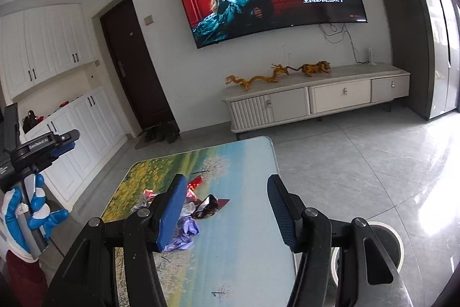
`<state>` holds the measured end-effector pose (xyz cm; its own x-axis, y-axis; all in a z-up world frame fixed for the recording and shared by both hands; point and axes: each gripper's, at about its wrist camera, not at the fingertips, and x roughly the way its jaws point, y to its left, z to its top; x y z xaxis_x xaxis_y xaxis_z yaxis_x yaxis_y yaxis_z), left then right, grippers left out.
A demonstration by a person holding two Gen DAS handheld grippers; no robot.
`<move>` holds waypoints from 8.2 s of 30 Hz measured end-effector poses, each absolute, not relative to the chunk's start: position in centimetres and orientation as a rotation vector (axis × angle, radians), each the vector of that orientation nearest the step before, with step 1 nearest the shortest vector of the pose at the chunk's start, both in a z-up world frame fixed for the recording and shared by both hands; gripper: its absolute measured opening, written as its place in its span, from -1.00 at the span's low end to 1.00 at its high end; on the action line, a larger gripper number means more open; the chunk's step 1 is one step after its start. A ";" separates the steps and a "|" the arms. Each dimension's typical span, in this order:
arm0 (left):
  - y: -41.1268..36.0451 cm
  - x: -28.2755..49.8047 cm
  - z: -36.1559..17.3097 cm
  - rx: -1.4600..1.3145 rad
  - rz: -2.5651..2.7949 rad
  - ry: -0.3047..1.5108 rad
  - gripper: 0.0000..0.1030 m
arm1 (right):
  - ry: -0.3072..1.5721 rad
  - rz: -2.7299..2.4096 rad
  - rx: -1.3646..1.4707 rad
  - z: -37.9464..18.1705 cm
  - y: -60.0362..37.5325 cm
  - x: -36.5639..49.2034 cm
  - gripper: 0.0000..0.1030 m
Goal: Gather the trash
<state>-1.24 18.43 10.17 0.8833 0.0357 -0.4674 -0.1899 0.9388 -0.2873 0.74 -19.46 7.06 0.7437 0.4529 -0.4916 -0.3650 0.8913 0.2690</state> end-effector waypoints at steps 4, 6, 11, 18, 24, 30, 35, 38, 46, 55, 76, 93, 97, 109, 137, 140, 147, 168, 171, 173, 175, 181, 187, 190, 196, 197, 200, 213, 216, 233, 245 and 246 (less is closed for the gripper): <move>19.3 0.5 8.4 -0.307 0.168 0.541 -0.30 | 0.613 0.488 0.138 6.0 -18.1 2.0 0.08; 20.2 1.7 7.4 -0.295 0.192 0.575 -0.30 | 0.631 0.502 0.126 5.4 -17.5 2.6 0.08; 22.0 5.0 4.0 -0.275 0.201 0.688 -0.30 | 0.690 0.543 0.121 3.4 -15.6 5.2 0.08; 23.4 8.9 -2.3 -0.304 0.168 0.857 -0.30 | 0.808 0.569 0.141 -0.9 -12.9 9.5 0.08; 24.4 9.9 -7.1 -0.342 0.162 0.955 -0.30 | 0.911 0.640 0.126 -4.9 -10.2 10.9 0.08; 24.6 10.0 -10.8 -0.365 0.148 1.047 -0.28 | 1.011 0.749 0.085 -8.2 -6.1 10.6 0.08; 24.4 9.6 -11.1 -0.380 0.131 1.045 -0.27 | 1.071 0.781 0.051 -10.1 -3.5 10.5 0.08; 24.3 9.0 -11.3 -0.386 0.121 1.043 -0.27 | 1.093 0.785 0.036 -11.0 -2.7 10.5 0.08; 22.7 7.7 -11.8 -0.359 0.091 1.058 -0.20 | 1.109 0.807 0.051 -11.9 -2.7 10.0 -0.26; 22.7 7.0 -13.4 -0.389 0.073 1.072 -0.15 | 1.098 0.807 0.059 -11.8 -3.4 9.2 -0.33; 23.1 3.6 -6.8 -0.421 0.082 0.855 -0.37 | 0.991 0.802 0.124 -8.3 -6.6 6.9 -0.35; 2.1 8.2 1.3 -0.181 -0.369 0.790 -0.37 | 0.736 0.420 0.300 -1.3 -24.8 7.8 -0.35; -5.7 10.0 0.5 -0.098 -0.485 0.831 -0.37 | 0.739 0.259 0.329 -2.2 -30.7 8.2 -0.35; -24.4 13.7 -7.6 0.014 -0.698 1.055 -0.32 | 0.891 -0.102 0.425 -11.0 -43.4 9.8 -0.21; -16.4 12.3 -4.5 -0.036 -0.508 0.842 -0.01 | 0.685 -0.038 0.500 -3.6 -40.7 5.9 1.00; -13.3 10.7 -2.7 -0.036 -0.450 0.788 0.18 | 0.630 0.015 0.463 -0.7 -38.3 5.2 1.00; -4.9 6.9 0.8 -0.063 -0.329 0.683 0.25 | 0.582 0.155 0.394 3.7 -32.1 4.5 1.00; 14.9 4.3 -1.0 -0.259 -0.060 0.679 0.24 | 0.685 0.416 0.211 4.8 -15.5 8.0 0.91; 17.1 4.7 -2.0 -0.282 -0.019 0.710 0.22 | 0.751 0.449 0.209 2.1 -13.5 9.6 0.81; 18.4 5.2 -2.8 -0.299 0.001 0.734 0.21 | 0.811 0.471 0.210 -0.2 -12.2 11.0 0.71; 19.4 5.7 -3.6 -0.320 0.018 0.759 0.20 | 0.872 0.494 0.225 -2.5 -11.2 12.4 0.66; 19.9 8.1 -5.0 -0.327 0.005 0.837 0.06 | 1.018 0.552 0.290 -8.5 -8.8 15.7 0.50; 17.6 9.6 -6.9 -0.205 -0.026 0.902 0.02 | 1.075 0.590 0.327 -11.1 -7.7 17.2 0.32; 16.7 10.0 -8.2 -0.135 -0.016 0.930 0.02 | 1.094 0.610 0.335 -12.1 -7.2 17.6 0.18; 16.6 10.1 -11.0 -0.107 -0.005 0.997 -0.26 | 1.088 0.650 0.346 -12.5 -7.4 17.2 -0.32; 16.8 9.9 -11.1 -0.112 -0.004 0.997 -0.29 | 1.086 0.655 0.352 -12.7 -7.6 17.1 -0.37; 17.2 9.2 -11.2 -0.136 -0.007 0.982 -0.36 | 1.068 0.663 0.364 -12.5 -8.1 16.7 -0.45; 20.3 6.8 -7.6 -0.353 -0.066 0.873 -1.00 | 0.948 0.679 0.360 -8.1 -9.5 14.4 -0.52; 20.6 6.3 -6.8 -0.377 -0.068 0.853 -1.00 | 0.922 0.679 0.361 -7.0 -10.0 13.6 -0.52; 21.8 5.5 -9.8 -0.277 0.085 0.943 0.14 | 0.902 0.703 0.352 -5.4 -10.4 11.5 -0.52; 20.2 5.6 -12.6 -0.150 0.115 0.961 0.15 | 0.928 0.692 0.361 -6.4 -10.9 11.8 -0.52; 20.0 5.4 -12.7 -0.140 0.114 0.956 0.15 | 0.927 0.693 0.361 -6.4 -10.9 11.8 -0.52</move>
<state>5.41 20.00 -12.66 0.5721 0.0350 -0.8194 -0.1589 0.9849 -0.0688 11.75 -10.92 -6.38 0.4082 0.6827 -0.6060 -0.3873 0.7307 0.5622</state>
